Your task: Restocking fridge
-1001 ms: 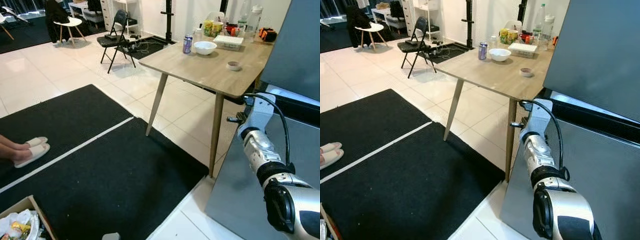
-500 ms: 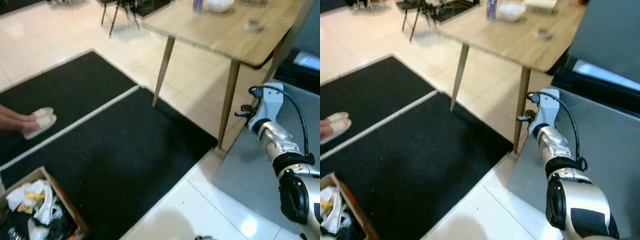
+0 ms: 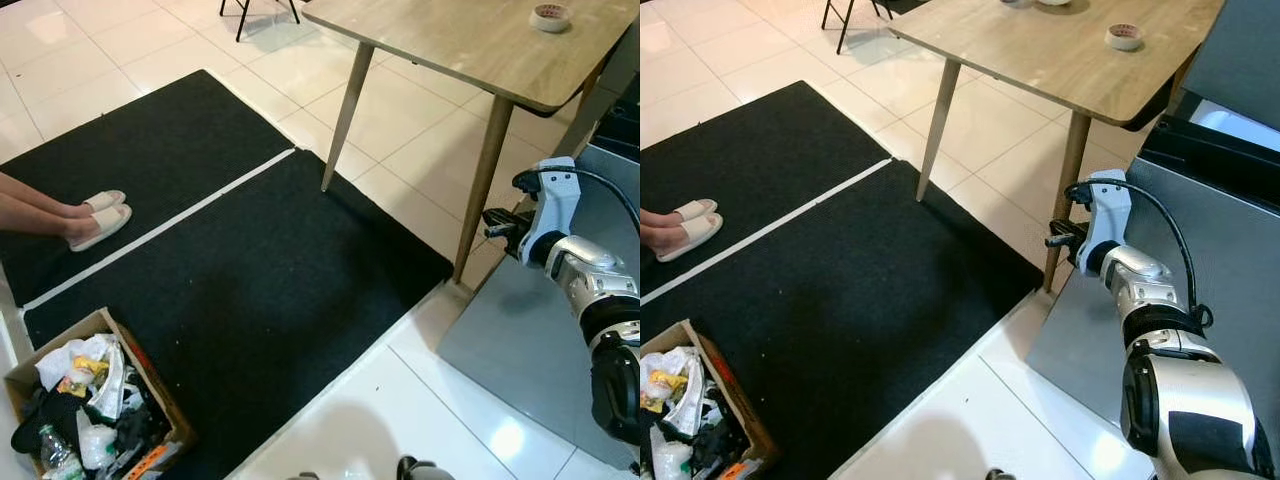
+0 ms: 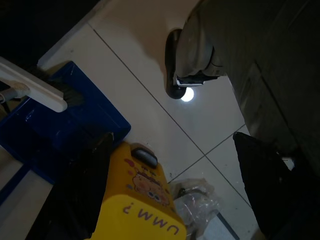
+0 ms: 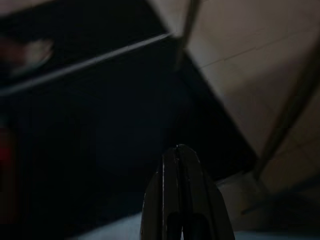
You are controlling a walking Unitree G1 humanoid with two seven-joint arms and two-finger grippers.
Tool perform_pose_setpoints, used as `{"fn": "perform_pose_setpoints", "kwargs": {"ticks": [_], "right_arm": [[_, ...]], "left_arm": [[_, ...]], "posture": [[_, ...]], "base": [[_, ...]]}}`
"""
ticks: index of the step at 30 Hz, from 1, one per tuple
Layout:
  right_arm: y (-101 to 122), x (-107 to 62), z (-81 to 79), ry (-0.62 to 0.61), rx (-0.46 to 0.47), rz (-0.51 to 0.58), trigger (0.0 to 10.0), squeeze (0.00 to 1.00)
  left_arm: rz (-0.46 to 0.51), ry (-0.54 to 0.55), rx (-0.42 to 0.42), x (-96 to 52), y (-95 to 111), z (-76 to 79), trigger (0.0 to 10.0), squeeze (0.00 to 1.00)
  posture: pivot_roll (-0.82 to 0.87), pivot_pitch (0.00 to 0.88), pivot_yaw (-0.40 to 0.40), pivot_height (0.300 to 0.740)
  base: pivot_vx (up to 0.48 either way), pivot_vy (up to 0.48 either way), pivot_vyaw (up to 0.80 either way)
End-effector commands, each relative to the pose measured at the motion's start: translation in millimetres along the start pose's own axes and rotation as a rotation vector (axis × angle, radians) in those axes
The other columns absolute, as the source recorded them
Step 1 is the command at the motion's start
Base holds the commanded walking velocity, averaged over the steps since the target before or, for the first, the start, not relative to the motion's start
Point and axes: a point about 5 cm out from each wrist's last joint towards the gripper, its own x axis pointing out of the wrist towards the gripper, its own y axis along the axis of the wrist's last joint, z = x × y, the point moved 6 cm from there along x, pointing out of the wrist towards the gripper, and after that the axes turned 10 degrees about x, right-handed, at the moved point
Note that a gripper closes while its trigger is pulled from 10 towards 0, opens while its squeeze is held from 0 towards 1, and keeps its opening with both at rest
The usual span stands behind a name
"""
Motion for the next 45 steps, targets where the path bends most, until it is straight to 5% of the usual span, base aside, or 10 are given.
{"fn": "perform_pose_setpoints", "kwargs": {"ticks": [1, 3, 5, 8, 15, 20, 28, 39, 45], "right_arm": [[-18, -9.8, 14.6, -0.041, -0.066, -0.103, 10.0, 0.00], [-21, -12.4, 20.2, -0.068, -0.090, -0.130, 10.0, 0.00], [-20, -23.1, 46.7, -0.230, -0.169, -0.184, 10.0, 0.00], [-12, -29.4, 62.3, -0.342, -0.195, -0.173, 10.0, 0.00], [13, -28.8, 67.5, -0.424, -0.180, -0.062, 10.0, 0.00], [36, -39.4, 84.3, -0.589, -0.274, -0.009, 10.0, 0.00], [61, -42.6, 86.1, -0.671, -0.307, 0.092, 10.0, 0.00], [38, -38.2, 82.9, -0.640, -0.245, 0.069, 10.0, 0.00], [44, -44.5, 89.4, -0.704, -0.277, 0.089, 10.0, 0.00]], "left_arm": [[-0.069, -0.050, -0.002, -7.1, -25, 13.7, 10.0, 0.00], [-0.076, -0.049, -0.004, -8.2, -27, 13.3, 10.0, 0.00], [-0.095, -0.046, -0.009, -11.1, -33, 12.1, 10.0, 0.00], [-0.102, -0.045, -0.010, -11.9, -35, 11.9, 10.0, 0.00], [-0.092, -0.044, -0.011, -9.3, -31, 12.9, 10.0, 0.00], [-0.069, -0.045, -0.007, -5.6, -23, 14.1, 10.0, 0.00], [-0.073, -0.036, -0.004, -5.9, -22, 9.6, 10.0, 0.00], [-0.066, -0.035, -0.004, -3.1, -18, 10.7, 10.0, 0.00], [-0.064, -0.037, 0.001, -2.6, -17, 10.1, 10.0, 0.00]], "posture": [[0.08, 0.273, 0.042, 0.740], [0.08, 0.272, 0.042, 0.740], [0.08, 0.268, 0.041, 0.740], [0.08, 0.266, 0.040, 0.740], [0.09, 0.260, 0.032, 0.740], [0.09, 0.256, 0.030, 0.740], [0.09, 0.237, 0.028, 0.740], [0.09, 0.220, 0.031, 0.740], [0.09, 0.219, 0.033, 0.740]], "base": [[0.000, 0.000, 0.00], [0.000, 0.000, 0.00], [0.000, 0.000, 0.00], [0.000, 0.000, 0.00], [0.000, 0.000, 0.00], [0.000, 0.000, 0.00], [0.000, 0.000, 0.00], [0.000, 0.000, 0.00], [0.000, 0.000, 0.00]]}}
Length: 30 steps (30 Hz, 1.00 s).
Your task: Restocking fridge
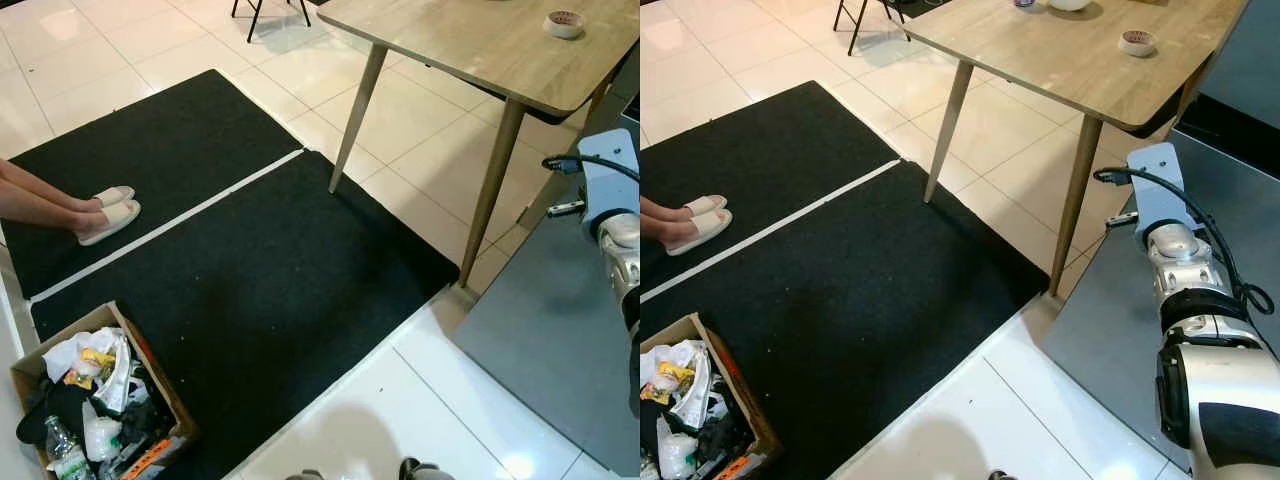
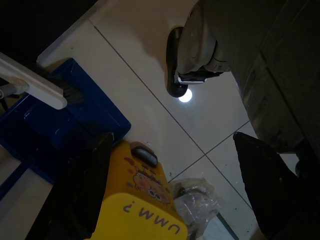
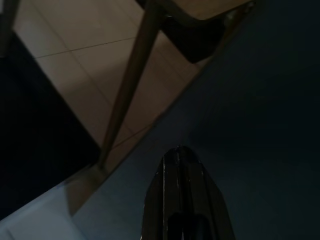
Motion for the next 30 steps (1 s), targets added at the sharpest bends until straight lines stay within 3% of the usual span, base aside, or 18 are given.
{"fn": "perform_pose_setpoints", "kwargs": {"ticks": [1, 3, 6, 9, 15, 17, 21, 23, 27, 30], "right_arm": [[-3, -0.9, 8.0, -0.035, -0.031, -0.002, 10.0, 0.00], [-1, -0.8, 10.7, -0.048, -0.060, 0.003, 10.0, 0.00], [6, -0.8, 25.4, -0.117, -0.195, 0.005, 10.0, 0.00], [12, -1.1, 34.1, -0.159, -0.217, 0.012, 10.0, 0.00], [32, -1.8, 45.2, -0.238, -0.184, 0.076, 10.0, 0.00], [53, -1.4, 44.5, -0.254, -0.080, 0.146, 10.0, 0.00], [53, -0.6, 40.6, -0.235, -0.063, 0.143, 10.0, 0.00], [28, 1.7, 22.3, -0.133, -0.026, 0.067, 10.0, 0.00], [-59, -11.3, -40.6, 0.186, -0.046, -0.184, 10.0, 0.00], [-78, -18.0, -51.7, 0.242, -0.049, -0.238, 10.0, 0.00]], "left_arm": [[-0.057, -0.038, 0.000, -3.5, -17, 10.2, 10.0, 0.00], [-0.057, -0.037, 0.000, -4.2, -18, 9.6, 10.0, 0.00], [-0.063, -0.033, -0.003, -7.6, -23, 8.6, 10.0, 0.00], [-0.065, -0.033, -0.003, -9.3, -26, 8.9, 10.0, 0.00], [-0.071, -0.036, -0.003, -10.5, -29, 10.8, 10.0, 0.00], [-0.068, -0.033, -0.001, -9.0, -26, 9.3, 10.0, 0.00], [-0.063, -0.031, 0.000, -8.0, -23, 8.3, 10.0, 0.00], [-0.060, -0.025, -0.003, -6.4, -21, 7.3, 10.0, 0.00], [-0.061, -0.017, -0.006, -3.4, -17, 6.6, 10.0, 0.00], [-0.061, -0.016, -0.007, -3.2, -17, 6.4, 10.0, 0.00]], "posture": [[0.09, 0.222, 0.034, 0.740], [0.09, 0.228, 0.032, 0.740], [0.10, 0.244, 0.029, 0.740], [0.10, 0.252, 0.029, 0.740], [0.10, 0.260, 0.030, 0.740], [0.10, 0.253, 0.026, 0.740], [0.10, 0.246, 0.024, 0.740], [0.09, 0.234, 0.021, 0.740], [0.08, 0.207, 0.017, 0.740], [0.08, 0.203, 0.016, 0.740]], "base": [[0.000, 0.000, 0.00], [0.000, 0.000, 0.00], [0.000, 0.000, 0.00], [0.000, 0.000, 0.00], [0.000, 0.000, 0.00], [0.000, 0.000, 0.00], [0.000, 0.000, 0.00], [0.000, 0.000, 0.00], [0.000, 0.000, 0.00], [0.000, 0.000, 0.00]]}}
